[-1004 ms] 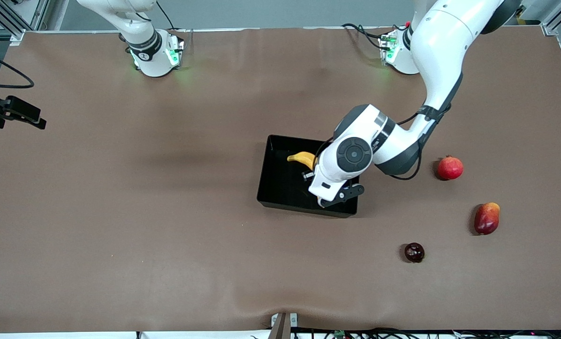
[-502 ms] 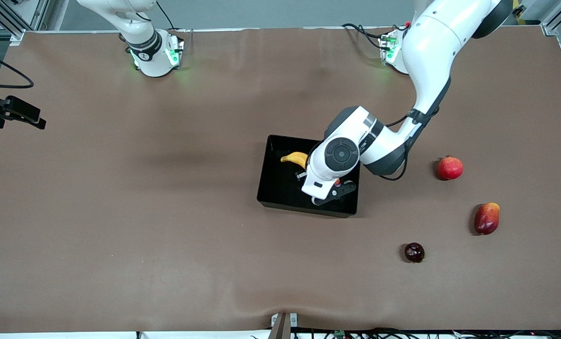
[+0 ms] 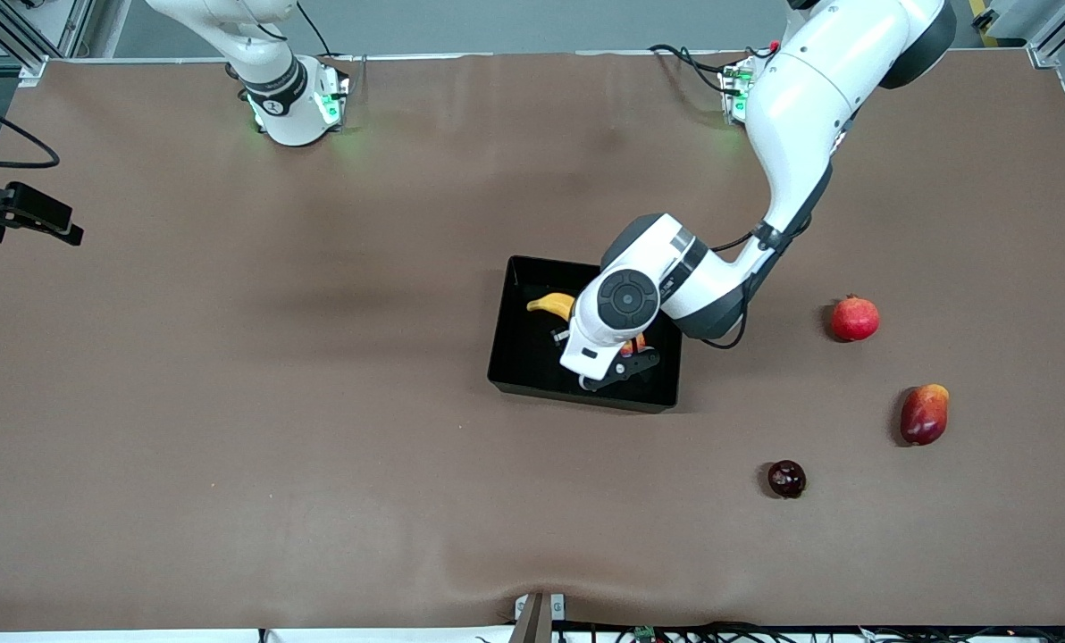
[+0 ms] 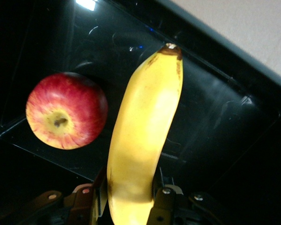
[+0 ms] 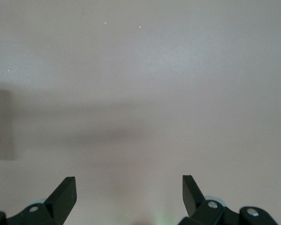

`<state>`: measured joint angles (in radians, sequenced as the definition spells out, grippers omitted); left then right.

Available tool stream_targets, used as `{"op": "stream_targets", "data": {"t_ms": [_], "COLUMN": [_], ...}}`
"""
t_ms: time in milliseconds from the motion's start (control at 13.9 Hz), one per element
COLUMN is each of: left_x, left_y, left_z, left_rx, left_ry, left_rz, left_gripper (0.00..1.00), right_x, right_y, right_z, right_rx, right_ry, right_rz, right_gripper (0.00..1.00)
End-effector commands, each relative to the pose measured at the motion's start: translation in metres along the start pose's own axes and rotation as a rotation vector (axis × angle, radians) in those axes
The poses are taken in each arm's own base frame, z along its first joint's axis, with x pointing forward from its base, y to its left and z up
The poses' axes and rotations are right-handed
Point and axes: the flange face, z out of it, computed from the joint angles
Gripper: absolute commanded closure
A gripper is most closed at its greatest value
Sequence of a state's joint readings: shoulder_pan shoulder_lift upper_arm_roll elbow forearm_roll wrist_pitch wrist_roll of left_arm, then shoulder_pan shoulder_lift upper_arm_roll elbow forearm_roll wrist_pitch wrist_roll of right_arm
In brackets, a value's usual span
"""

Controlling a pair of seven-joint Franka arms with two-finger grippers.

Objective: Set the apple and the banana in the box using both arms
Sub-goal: 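Carry the banana into the black tray and lower it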

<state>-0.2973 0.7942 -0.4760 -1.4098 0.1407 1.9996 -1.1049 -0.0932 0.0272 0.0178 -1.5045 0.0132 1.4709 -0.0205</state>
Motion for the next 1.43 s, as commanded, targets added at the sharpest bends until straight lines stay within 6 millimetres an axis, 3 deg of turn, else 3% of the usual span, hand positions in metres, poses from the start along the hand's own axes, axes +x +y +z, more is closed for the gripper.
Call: {"op": "stream_targets", "data": {"t_ms": [0, 717, 861, 933, 1076, 1291, 1363], "left_x": [0.000, -0.005, -0.004, -0.002, 0.001, 0.006, 0.009], "left_y": [0.010, 0.023, 0.023, 0.023, 0.023, 0.020, 0.019], "left_z": [0.002, 0.050, 0.054, 0.054, 0.054, 0.040, 0.025], "left_rx": [-0.020, -0.012, -0.015, -0.028, -0.030, -0.036, -0.044], "left_ry": [0.035, 0.069, 0.069, 0.076, 0.081, 0.099, 0.116], "left_rz": [-0.012, -0.002, 0.000, -0.002, -0.003, -0.008, -0.013], "left_gripper": [0.77, 0.75, 0.67, 0.55, 0.00, 0.00, 0.00], "right_x": [0.000, 0.000, 0.000, 0.000, 0.000, -0.001, -0.001], "right_y": [0.003, 0.003, 0.003, 0.003, 0.003, 0.004, 0.003], "right_z": [-0.004, -0.004, -0.004, -0.005, -0.005, -0.005, -0.005], "right_rx": [-0.006, -0.006, -0.006, -0.008, -0.006, -0.009, -0.008], "right_ry": [0.004, 0.004, 0.004, 0.005, 0.006, 0.004, 0.004], "right_rz": [0.016, 0.016, 0.016, 0.016, 0.016, 0.017, 0.016], "right_gripper": [0.00, 0.00, 0.00, 0.00, 0.00, 0.00, 0.00]}}
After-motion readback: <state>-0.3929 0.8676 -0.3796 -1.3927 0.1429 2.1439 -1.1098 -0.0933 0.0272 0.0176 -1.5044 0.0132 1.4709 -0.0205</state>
